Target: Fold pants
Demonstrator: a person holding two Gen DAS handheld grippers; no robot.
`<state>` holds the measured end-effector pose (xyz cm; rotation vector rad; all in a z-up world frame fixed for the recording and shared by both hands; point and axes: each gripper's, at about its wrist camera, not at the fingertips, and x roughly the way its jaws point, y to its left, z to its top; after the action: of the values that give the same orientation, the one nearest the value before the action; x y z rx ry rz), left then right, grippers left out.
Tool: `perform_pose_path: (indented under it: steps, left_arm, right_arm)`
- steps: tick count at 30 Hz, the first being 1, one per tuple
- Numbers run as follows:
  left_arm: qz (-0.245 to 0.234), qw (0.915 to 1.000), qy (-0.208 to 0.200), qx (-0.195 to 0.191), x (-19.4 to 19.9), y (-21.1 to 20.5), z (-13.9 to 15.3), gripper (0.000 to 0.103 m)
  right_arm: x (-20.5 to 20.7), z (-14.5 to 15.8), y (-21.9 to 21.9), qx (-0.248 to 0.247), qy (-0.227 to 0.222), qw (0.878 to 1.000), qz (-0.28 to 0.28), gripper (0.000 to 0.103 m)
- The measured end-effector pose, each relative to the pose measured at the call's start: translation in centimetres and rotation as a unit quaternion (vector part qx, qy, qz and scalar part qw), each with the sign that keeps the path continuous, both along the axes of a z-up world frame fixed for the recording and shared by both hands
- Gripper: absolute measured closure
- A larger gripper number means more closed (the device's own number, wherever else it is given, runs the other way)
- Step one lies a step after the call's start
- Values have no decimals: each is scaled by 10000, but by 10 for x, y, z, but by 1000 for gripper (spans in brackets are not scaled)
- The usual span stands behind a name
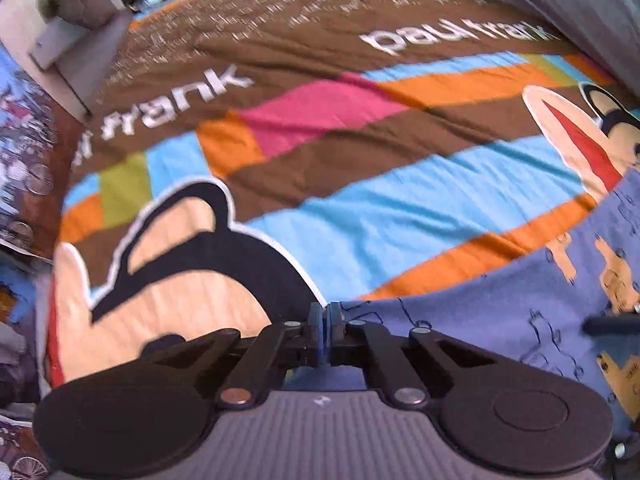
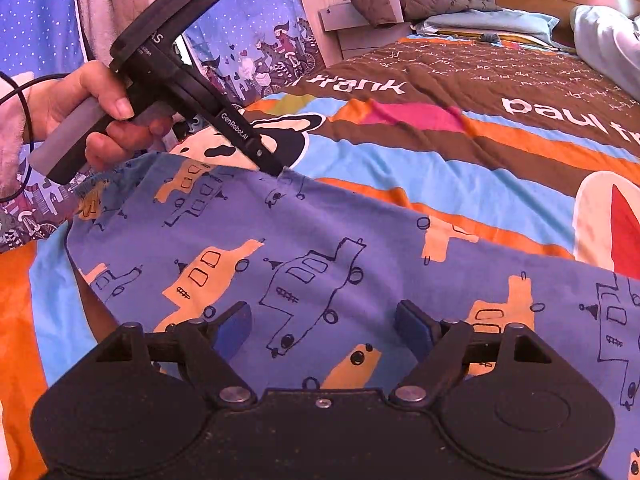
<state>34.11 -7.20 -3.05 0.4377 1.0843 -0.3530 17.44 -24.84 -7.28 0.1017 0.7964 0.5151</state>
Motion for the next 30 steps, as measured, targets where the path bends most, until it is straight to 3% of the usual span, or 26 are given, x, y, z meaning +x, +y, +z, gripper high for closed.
perform_pose_path:
  steps: [8, 11, 13, 16, 17, 18, 20, 22, 24, 26, 27, 29, 30]
  left_arm:
    - [472, 9970, -587, 192, -3, -9, -28, 101]
    - [968, 9923, -765, 106, -4, -2, -14, 91]
    - [1114, 9886, -997, 169, -10, 0, -1, 85]
    - [919, 9893, -1131, -49, -37, -6, 17, 70]
    - [843, 9899, -1120, -194, -50, -9, 19, 58]
    - [812, 9902, -1099, -306, -61, -11, 18, 53]
    - [757, 9923, -893, -405, -80, -17, 8, 53]
    - [802, 9947, -607, -203, -93, -19, -16, 52]
    - [786, 9922, -955, -130, -109, -16, -27, 42]
    - [899, 9903, -1058, 66, -113, -13, -25, 29]
    - [1032, 9895, -1002, 114, -112, -9, -23, 23]
    - [1249, 9890, -776, 152, -107, -2, -15, 20]
    - [1327, 9885, -687, 234, -105, -2, -10, 20]
  right_arm:
    - [-3, -4, 16, -447, -157, 9987, 195, 12]
    - [-3, -3, 10, -258, -153, 9995, 140, 12]
    - [-3, 3, -6, 131, -142, 9998, -109, 14]
    - [-6, 16, -38, 472, -143, 9971, -578, 14]
    - [-8, 20, -47, 353, -225, 9968, -681, 14]
    - [-9, 22, -54, 165, -303, 9965, -759, 14]
    - [-8, 18, -69, -423, -344, 9939, -963, 14]
    - [-2, 5, -88, -769, -125, 9902, -1162, 14]
    - [4, -11, -122, -665, 252, 9838, -1644, 14]
    - [1, -11, -154, -78, 309, 9800, -1966, 20]
    - [-2, -7, -166, -101, 294, 9749, -2204, 20]
    - [-12, -2, -182, -510, 59, 9612, -2710, 16]
    - [-17, 1, -193, -455, 6, 9582, -2826, 16]
